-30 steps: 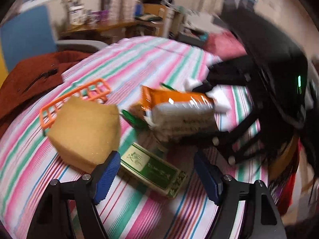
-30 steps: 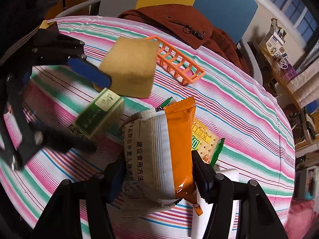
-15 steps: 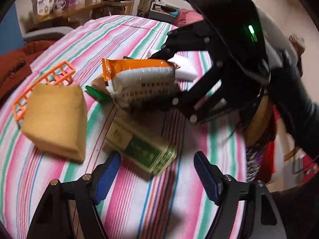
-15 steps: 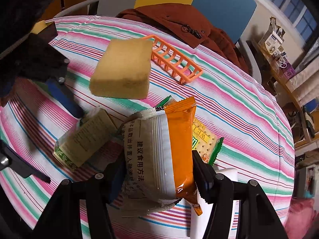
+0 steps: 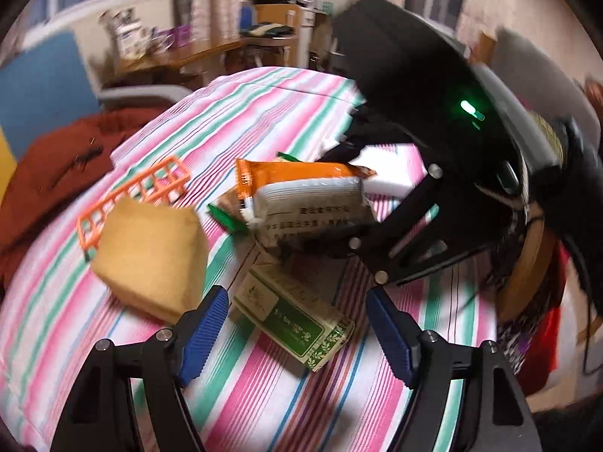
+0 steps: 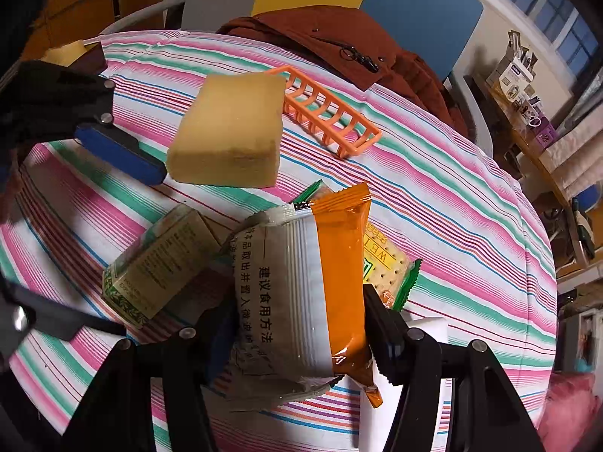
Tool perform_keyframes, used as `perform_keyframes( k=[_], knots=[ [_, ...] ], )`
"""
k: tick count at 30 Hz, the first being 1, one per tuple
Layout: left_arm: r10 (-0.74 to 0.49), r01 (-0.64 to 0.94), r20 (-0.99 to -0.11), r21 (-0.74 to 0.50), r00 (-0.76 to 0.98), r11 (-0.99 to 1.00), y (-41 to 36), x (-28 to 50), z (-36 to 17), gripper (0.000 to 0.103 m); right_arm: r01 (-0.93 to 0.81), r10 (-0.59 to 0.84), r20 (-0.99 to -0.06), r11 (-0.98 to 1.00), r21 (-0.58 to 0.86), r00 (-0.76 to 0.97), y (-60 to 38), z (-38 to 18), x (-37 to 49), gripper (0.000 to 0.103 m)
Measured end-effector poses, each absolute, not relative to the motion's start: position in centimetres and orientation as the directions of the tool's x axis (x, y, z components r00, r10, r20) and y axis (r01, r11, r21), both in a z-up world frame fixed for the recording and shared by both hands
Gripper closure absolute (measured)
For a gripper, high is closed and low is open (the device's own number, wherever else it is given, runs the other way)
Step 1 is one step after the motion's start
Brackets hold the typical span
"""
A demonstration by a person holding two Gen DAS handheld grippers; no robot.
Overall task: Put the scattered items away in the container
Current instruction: 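Reach left tool toward the green box while right tool holds the packet, then grasp the green mugwort-oil box with the left tool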
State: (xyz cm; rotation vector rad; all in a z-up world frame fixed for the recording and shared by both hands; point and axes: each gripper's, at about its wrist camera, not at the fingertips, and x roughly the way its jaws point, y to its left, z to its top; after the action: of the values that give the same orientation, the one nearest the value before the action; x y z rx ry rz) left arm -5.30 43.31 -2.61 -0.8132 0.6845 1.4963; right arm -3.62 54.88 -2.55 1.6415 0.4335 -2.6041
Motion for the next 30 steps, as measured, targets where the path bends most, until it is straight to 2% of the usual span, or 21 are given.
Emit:
perform_keyframes(
  k=[5,14,17,23,27,30],
  knots=[
    [0.532,-0.998,-0.846,-0.060,0.034,-0.031,44.4,-6.3,-4.2,0.026,0.168,0.121,-0.889,-0.962,-0.214,-0.441,55.2,-2.5,-3.6,0.041],
    [0.455,-0.956,-0.850,-0.293,0.266,0.010,44.9,-8.4,-6.8,0.025,0.167,0.122,-0.890,-0.963,-0.214,-0.438,55.3,-2.6,-3.8,0.041],
    [0.456,-0.950,-0.844,-0.312,0.283,0.011,43.3,-8.0,-6.8,0.025,0.165,0.122,-0.891,-0.963,-0.213,-0.438,55.3,-2.6,-3.8,0.041],
    [0.470,-0.947,-0.840,-0.320,0.272,-0.024,40.0,-6.4,-6.8,0.025,0.166,0.127,-0.889,-0.961,-0.219,-0.440,55.2,-2.7,-3.8,0.041],
    [0.528,-0.934,-0.824,-0.327,0.206,-0.146,40.3,-5.5,-5.8,0.025,0.164,0.127,-0.889,-0.962,-0.219,-0.440,55.4,-2.7,-3.8,0.041],
    [0.554,-0.948,-0.828,-0.236,0.082,-0.213,41.0,-4.3,-5.4,0.026,0.163,0.130,-0.888,-0.961,-0.222,-0.441,55.3,-2.7,-3.8,0.041]
  ],
)
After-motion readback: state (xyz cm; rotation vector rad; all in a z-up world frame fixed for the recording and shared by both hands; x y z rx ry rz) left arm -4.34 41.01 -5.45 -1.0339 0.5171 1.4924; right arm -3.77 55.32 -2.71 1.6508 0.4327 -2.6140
